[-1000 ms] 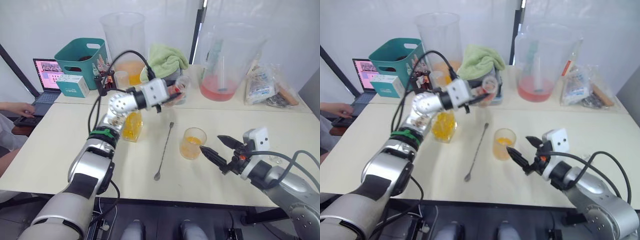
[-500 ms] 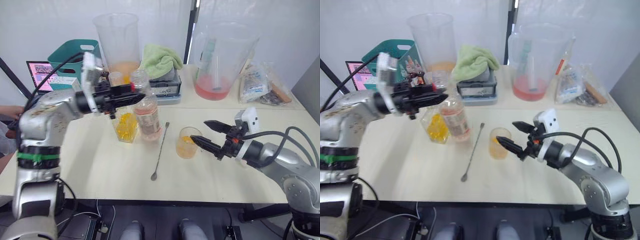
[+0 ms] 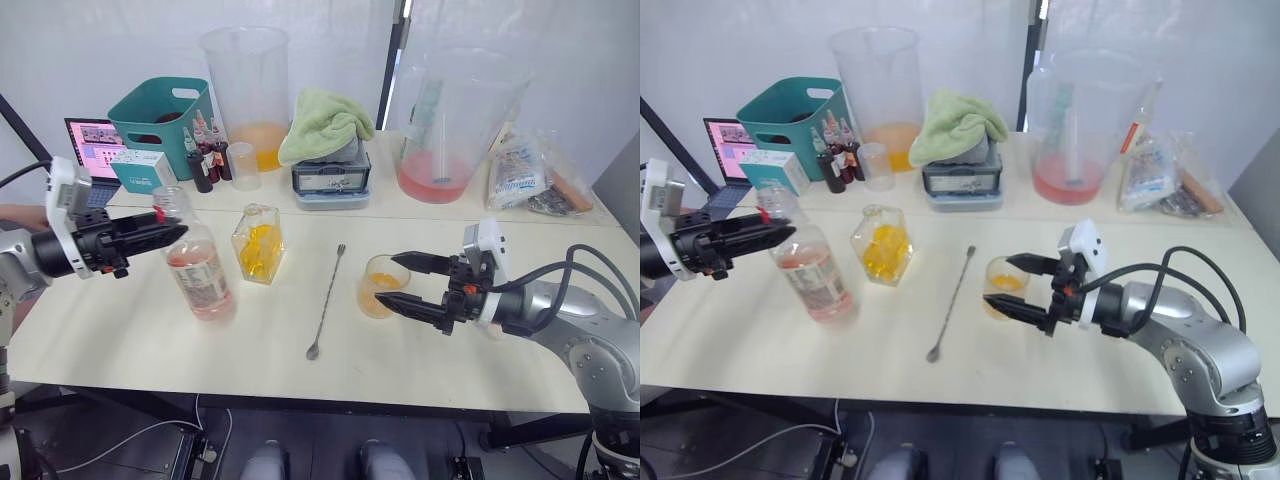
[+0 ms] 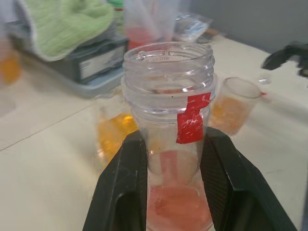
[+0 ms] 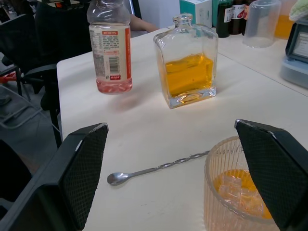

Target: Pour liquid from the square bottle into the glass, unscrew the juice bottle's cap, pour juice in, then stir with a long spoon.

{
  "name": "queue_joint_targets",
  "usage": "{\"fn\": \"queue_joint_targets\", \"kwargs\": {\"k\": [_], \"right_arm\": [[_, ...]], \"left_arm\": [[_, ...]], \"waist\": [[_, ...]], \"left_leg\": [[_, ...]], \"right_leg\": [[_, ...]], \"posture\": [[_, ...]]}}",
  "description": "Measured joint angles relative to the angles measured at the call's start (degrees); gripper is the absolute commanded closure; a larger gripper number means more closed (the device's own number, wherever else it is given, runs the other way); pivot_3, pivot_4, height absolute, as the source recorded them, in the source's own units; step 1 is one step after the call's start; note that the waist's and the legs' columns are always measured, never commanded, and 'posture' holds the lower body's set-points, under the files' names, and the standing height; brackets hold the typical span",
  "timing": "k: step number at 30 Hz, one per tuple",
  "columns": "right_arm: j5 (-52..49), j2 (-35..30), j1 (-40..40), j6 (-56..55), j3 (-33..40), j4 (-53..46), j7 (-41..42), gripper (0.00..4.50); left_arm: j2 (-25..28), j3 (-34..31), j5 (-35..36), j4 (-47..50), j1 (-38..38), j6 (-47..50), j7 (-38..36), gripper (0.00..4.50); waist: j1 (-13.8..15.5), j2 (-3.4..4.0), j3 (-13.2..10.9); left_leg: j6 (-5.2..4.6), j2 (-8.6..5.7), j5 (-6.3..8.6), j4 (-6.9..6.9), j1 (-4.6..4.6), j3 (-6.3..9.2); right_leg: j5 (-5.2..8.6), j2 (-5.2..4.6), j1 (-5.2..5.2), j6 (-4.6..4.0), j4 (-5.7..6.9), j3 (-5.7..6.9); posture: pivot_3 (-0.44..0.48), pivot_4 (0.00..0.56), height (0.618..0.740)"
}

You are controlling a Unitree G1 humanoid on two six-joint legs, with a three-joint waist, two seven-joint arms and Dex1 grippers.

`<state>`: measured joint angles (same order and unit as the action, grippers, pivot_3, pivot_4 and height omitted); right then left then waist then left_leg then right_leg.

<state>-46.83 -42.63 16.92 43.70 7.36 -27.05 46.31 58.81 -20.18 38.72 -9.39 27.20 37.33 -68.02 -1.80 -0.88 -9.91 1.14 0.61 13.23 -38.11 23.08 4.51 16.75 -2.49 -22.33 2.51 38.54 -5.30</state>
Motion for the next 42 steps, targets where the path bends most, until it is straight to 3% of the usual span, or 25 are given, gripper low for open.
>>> {"fn": "queue_joint_targets", "kwargs": {"k": [5, 8, 18, 23, 30, 32, 39, 42], "right_arm": [[1.10, -0.86, -3.50, -0.80, 0.89, -0.12, 0.20, 0.02], [1.17, -0.94, -5.51, -0.98, 2.60, -0.93, -0.60, 0.02], [0.58, 0.91, -9.68, -1.10, 3.94, -4.77, -4.84, 0.02], [0.45, 0.91, -11.17, -1.09, 4.80, -6.41, -6.26, 0.02], [0.34, 0.70, -11.25, -0.92, 5.57, -7.28, -7.49, 0.02], [0.31, 0.70, -11.24, -0.83, 5.61, -7.28, -7.68, 0.00], [-0.17, 0.22, -11.11, -0.79, 6.85, -7.15, -7.75, 0.00], [-0.69, -0.45, -11.16, -0.78, 7.40, -6.93, -7.63, 0.00]], "left_arm": [[-1.45, 2.23, -5.22, -8.58, 6.09, -6.74, 0.29, 3.34], [-5.90, 4.75, -9.59, -16.50, 14.36, -12.69, 2.91, 3.34], [-15.05, 8.87, -19.59, -38.85, 27.85, -29.06, 7.64, 3.34], [-18.24, 9.01, -21.30, -44.10, 29.04, -32.89, 8.56, 3.34], [-18.52, 8.88, -21.78, -43.94, 28.48, -33.41, 8.15, 3.34], [-18.49, 8.65, -21.62, -43.60, 28.08, -33.37, 8.09, 2.43], [-17.35, 7.14, -20.03, -40.73, 25.05, -28.71, 5.72, 0.13], [-15.08, 5.19, -17.90, -38.61, 23.40, -25.73, 3.84, 0.06]], "waist": [[0.67, -0.05, -0.01], [1.17, -0.09, 0.00], [0.67, -0.19, -0.01], [0.57, -0.21, -0.01], [0.46, -0.22, -0.01], [0.42, -0.22, -0.01], [-0.16, -0.22, -0.02], [-0.44, -0.22, -0.02]], "left_leg": [[0.00, 0.00, 0.00, 0.00, 0.07, 0.00], [0.00, -0.06, 0.00, -0.10, 0.11, 0.03], [0.00, -0.04, 0.00, -0.11, 0.20, 0.03], [0.00, -0.03, 0.00, -0.11, 0.19, 0.04], [0.00, -0.04, 0.00, -0.11, 0.12, 0.04], [0.00, -0.03, 0.00, -0.11, 0.10, 0.04], [0.00, -0.01, 0.00, -0.11, 0.11, 0.05], [0.00, 0.00, 0.00, -0.11, 0.12, 0.05]], "right_leg": [[0.00, 0.00, -0.05, -0.01, -0.01, 0.05], [-0.01, -0.04, -0.02, -0.01, 0.03, 0.12], [-0.01, -0.04, -0.16, -0.01, 0.13, 0.16], [-0.01, -0.02, -0.16, -0.01, 0.15, 0.16], [-0.01, -0.02, -0.14, -0.01, 0.23, 0.15], [-0.01, -0.02, -0.14, -0.01, 0.24, 0.14], [-0.01, -0.01, -0.14, -0.01, 0.27, 0.16], [-0.01, 0.00, -0.15, -0.01, 0.26, 0.16]], "posture": [[0.000, 0.150, 0.740], [0.000, 0.150, 0.740], [0.000, 0.150, 0.740], [0.000, 0.150, 0.740], [0.000, 0.150, 0.740], [0.000, 0.150, 0.740], [0.000, 0.150, 0.740], [0.000, 0.150, 0.740]]}}
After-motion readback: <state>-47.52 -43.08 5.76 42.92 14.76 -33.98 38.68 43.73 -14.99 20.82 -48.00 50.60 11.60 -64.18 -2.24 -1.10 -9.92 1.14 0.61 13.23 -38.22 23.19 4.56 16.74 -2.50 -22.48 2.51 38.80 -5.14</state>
